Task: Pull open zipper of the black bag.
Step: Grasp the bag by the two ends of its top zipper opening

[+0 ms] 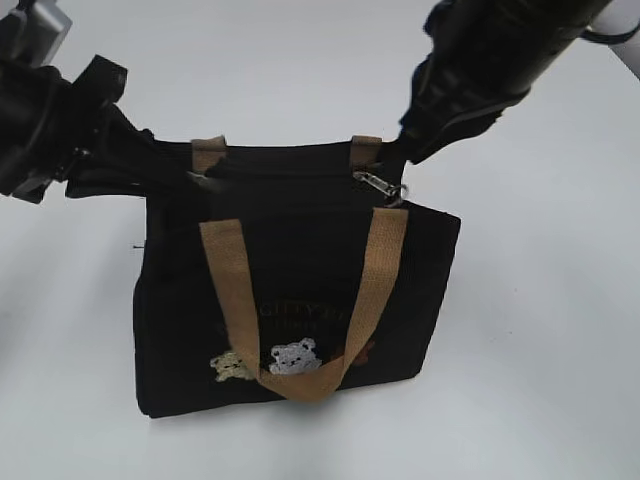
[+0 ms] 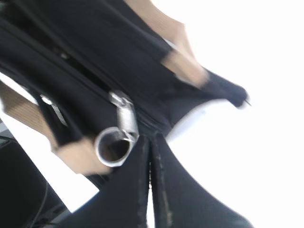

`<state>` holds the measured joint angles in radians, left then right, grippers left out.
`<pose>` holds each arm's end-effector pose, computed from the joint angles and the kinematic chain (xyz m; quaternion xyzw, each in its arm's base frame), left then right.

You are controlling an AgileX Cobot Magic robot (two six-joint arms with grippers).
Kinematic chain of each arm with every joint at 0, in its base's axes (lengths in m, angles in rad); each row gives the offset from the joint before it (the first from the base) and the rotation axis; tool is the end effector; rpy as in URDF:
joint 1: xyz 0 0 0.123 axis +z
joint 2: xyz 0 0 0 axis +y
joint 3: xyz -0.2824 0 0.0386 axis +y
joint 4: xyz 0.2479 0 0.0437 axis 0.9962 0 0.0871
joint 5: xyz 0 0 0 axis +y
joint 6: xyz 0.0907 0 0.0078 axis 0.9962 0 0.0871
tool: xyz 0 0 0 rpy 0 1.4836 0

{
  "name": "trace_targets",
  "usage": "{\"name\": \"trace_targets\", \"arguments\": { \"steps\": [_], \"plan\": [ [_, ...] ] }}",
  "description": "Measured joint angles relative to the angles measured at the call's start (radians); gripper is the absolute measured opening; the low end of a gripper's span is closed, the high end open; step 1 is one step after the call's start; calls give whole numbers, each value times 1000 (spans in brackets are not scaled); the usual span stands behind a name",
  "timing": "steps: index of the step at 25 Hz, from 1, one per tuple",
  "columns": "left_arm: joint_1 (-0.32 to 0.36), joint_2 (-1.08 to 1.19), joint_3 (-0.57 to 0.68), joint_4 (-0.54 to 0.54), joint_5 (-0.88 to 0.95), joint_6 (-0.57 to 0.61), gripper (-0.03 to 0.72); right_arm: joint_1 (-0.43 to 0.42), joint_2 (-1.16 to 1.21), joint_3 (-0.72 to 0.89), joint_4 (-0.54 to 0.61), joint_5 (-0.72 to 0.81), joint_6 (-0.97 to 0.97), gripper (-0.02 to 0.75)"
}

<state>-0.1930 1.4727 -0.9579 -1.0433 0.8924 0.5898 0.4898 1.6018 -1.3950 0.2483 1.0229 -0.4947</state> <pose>0.2681 -0.1149 0.2677 0.0862 0.8950 -0.3943 0.1899 0.2883 0.1754 0.3154 -0.4225 0.8737 0.1165 0.2112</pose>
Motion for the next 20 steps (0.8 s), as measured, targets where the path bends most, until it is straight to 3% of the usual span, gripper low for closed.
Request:
{"name": "trace_targets", "arguments": {
  "steps": [4, 9, 14, 17, 20],
  "plan": [
    [0, 0, 0, 6, -1, 0, 4, -88, -4, 0, -18, 76, 16, -1],
    [0, 0, 0, 7, -1, 0, 4, -133, -4, 0, 1, 100, 29, -1],
    [0, 0, 0, 7, -1, 0, 4, -134, -4, 0, 155, 103, -7, 1],
    [0, 0, 0, 7, -1, 0, 4, -134, -4, 0, 259, 102, -71, 67],
    [0, 0, 0, 7, -1, 0, 4, -134, 2, 0, 305, 101, -106, 198]
  ]
}}
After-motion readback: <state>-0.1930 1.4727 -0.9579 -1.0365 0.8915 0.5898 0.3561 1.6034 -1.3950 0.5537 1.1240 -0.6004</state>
